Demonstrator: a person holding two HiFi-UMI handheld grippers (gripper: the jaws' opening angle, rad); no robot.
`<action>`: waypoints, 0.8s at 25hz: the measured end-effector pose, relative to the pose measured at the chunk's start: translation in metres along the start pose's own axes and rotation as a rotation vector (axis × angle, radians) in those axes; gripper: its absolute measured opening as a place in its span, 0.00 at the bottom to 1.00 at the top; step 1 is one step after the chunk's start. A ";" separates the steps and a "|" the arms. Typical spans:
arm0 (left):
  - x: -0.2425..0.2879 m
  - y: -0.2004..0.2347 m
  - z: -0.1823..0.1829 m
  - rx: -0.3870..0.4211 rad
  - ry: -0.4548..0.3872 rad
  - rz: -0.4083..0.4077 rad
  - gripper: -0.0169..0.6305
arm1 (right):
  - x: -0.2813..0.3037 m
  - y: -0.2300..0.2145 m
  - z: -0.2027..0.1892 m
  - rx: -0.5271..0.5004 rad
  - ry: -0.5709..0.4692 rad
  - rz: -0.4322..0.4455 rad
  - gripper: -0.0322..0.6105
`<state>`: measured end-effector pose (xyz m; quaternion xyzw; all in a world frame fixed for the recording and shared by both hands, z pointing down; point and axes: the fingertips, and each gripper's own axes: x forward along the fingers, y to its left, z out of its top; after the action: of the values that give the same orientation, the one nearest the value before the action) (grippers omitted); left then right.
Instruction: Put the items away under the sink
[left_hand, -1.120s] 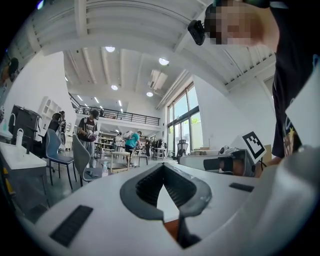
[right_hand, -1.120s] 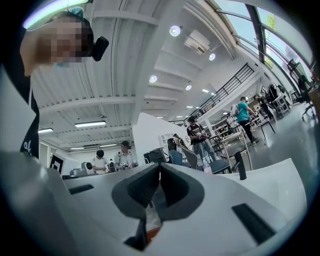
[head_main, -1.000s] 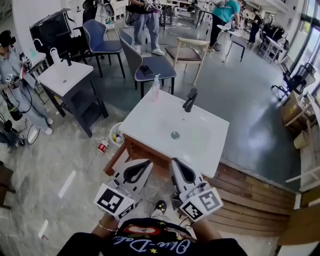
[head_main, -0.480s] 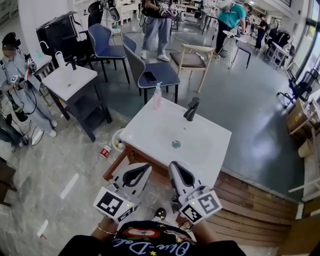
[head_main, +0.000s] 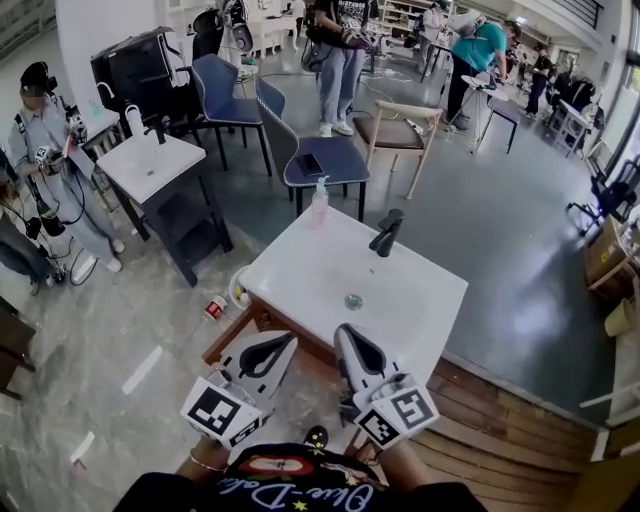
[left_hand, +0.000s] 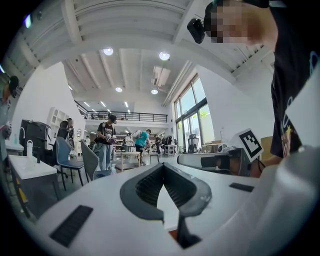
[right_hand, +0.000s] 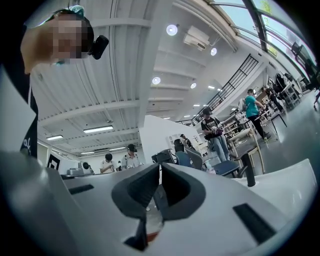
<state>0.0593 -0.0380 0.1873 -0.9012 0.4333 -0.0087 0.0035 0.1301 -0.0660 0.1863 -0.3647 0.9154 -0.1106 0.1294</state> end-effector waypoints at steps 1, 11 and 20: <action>0.001 0.001 -0.001 0.000 0.000 0.006 0.04 | 0.000 -0.002 -0.001 0.002 0.003 0.003 0.06; 0.010 -0.003 -0.002 0.003 0.011 0.012 0.04 | -0.004 -0.013 0.000 0.016 -0.003 0.000 0.06; 0.012 0.000 -0.002 0.002 0.022 0.035 0.04 | -0.002 -0.017 -0.002 0.030 0.006 0.008 0.06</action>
<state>0.0671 -0.0472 0.1890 -0.8932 0.4492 -0.0192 -0.0003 0.1419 -0.0761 0.1933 -0.3586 0.9156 -0.1248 0.1325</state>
